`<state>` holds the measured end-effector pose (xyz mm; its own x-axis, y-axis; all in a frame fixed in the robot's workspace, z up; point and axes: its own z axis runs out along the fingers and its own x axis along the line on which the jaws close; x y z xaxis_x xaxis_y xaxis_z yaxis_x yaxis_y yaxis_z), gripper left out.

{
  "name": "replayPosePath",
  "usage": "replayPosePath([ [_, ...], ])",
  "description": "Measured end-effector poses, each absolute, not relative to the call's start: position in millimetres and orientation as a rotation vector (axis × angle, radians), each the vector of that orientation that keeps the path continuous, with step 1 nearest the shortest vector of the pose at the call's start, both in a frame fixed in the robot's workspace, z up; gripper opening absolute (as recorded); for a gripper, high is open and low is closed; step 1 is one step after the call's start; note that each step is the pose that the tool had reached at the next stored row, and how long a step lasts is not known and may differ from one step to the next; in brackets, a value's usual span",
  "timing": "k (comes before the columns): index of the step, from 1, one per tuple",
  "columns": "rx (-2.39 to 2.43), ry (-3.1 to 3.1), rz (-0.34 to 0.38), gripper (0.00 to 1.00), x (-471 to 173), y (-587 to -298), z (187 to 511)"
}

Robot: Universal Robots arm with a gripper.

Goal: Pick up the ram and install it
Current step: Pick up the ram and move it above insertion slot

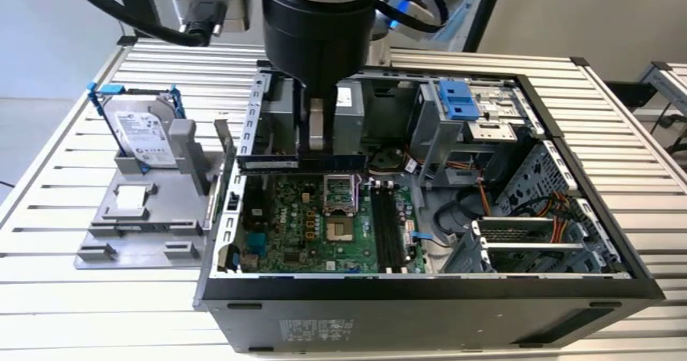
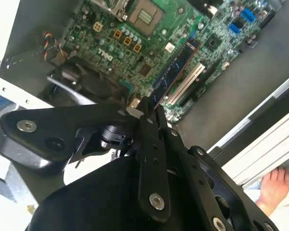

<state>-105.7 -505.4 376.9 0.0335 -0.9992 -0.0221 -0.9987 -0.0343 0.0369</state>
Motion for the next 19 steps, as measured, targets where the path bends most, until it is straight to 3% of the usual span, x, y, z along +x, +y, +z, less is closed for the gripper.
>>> replayPosePath([
  [19, 2.238, -2.189, -0.065, 0.0, -29.6, -505.0, 376.9],
])
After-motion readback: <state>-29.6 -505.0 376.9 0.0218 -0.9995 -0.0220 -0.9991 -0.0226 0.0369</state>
